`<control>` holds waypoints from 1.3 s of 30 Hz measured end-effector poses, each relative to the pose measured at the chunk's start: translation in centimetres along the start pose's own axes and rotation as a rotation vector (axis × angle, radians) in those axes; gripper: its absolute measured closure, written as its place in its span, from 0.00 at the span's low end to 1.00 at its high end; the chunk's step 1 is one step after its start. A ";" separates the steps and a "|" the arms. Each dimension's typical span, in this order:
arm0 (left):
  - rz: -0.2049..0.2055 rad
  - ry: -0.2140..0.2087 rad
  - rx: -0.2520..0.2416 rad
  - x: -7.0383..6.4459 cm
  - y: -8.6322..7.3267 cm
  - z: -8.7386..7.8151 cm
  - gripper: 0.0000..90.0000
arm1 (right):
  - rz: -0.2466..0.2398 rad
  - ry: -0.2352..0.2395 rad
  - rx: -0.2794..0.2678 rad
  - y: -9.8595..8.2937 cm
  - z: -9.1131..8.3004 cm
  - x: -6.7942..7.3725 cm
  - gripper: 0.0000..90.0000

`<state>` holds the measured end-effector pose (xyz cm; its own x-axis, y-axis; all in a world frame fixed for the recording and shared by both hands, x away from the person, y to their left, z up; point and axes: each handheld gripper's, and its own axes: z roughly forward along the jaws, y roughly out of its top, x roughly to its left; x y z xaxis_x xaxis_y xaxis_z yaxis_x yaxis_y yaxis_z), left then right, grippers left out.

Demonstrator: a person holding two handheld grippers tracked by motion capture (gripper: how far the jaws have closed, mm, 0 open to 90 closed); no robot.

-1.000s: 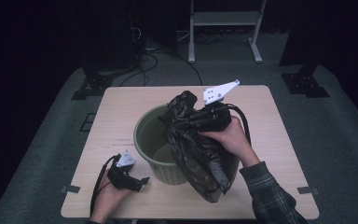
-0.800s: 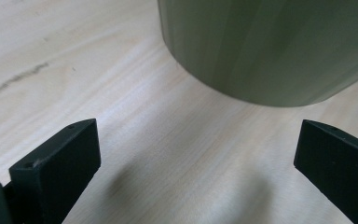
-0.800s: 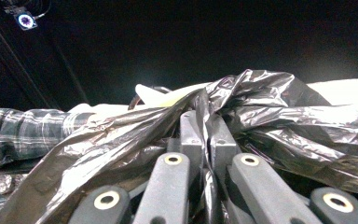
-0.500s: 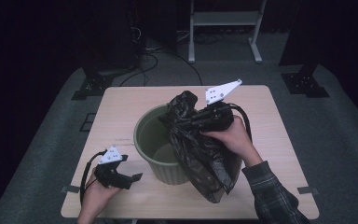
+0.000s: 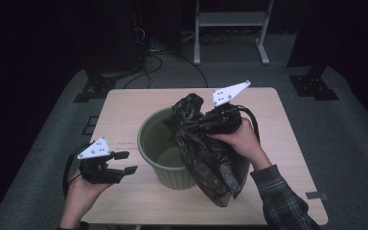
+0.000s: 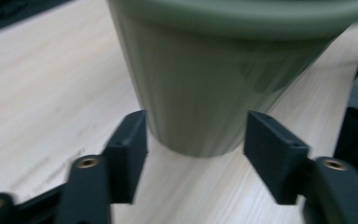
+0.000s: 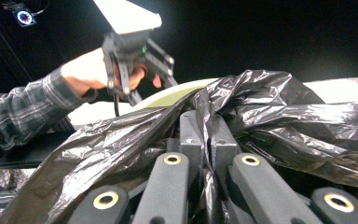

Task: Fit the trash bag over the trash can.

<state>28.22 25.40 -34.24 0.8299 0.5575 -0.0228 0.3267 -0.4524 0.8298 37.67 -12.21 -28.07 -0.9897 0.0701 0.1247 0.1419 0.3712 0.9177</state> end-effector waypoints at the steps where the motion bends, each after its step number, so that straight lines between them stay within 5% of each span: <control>1: 0.009 -0.001 -0.011 0.0 0.7 -0.5 0.48 | -0.002 -0.001 0.001 0.0 0.0 0.0 0.97; 8: 0.046 0.002 -0.087 0.0 4.0 -2.7 0.58 | 0.003 0.004 0.005 -0.1 -0.2 -0.1 0.97; 14: 0.072 -0.040 -0.112 0.4 6.6 -2.6 0.68 | 0.005 0.005 0.005 -0.1 -0.4 0.0 0.97; 32: 0.138 -0.111 -0.158 2.7 15.2 3.2 0.69 | 0.006 0.049 0.032 0.1 0.9 0.0 0.97; 39: 0.140 -0.159 -0.144 2.9 18.0 7.3 0.69 | 0.009 0.058 0.036 0.1 1.2 -0.1 0.97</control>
<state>39.81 13.78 -23.45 0.9269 0.3747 0.0197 0.1454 -0.4072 0.9017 37.76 -11.10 -28.43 -0.9876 0.0203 0.1554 0.1503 0.4043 0.9022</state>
